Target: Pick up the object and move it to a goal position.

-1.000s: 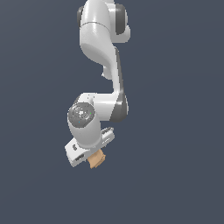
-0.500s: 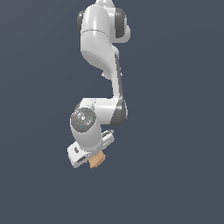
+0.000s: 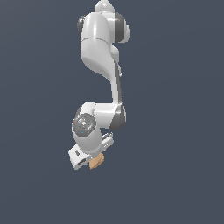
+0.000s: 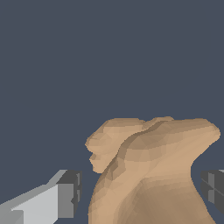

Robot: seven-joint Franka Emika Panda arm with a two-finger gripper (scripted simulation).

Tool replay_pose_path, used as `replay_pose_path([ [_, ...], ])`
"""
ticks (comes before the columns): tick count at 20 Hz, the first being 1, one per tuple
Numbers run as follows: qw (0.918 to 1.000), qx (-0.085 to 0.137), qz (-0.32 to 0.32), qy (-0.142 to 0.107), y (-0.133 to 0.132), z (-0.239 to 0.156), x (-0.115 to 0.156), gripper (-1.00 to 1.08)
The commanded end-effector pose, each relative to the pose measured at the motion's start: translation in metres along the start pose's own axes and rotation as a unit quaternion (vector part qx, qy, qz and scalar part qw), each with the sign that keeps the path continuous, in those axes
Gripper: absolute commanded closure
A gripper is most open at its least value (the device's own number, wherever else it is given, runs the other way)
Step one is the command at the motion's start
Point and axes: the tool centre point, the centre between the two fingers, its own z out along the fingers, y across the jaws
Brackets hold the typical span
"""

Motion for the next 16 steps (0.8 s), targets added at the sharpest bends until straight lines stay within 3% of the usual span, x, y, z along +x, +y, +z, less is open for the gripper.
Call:
replay_pose_path([
  [1,1.0,0.002,-0.002,-0.001,-0.0026,0.0014,0.0014,1.08],
  [16,1.0,-0.001,0.0,0.001,-0.0003,-0.0047,-0.0011,1.08],
])
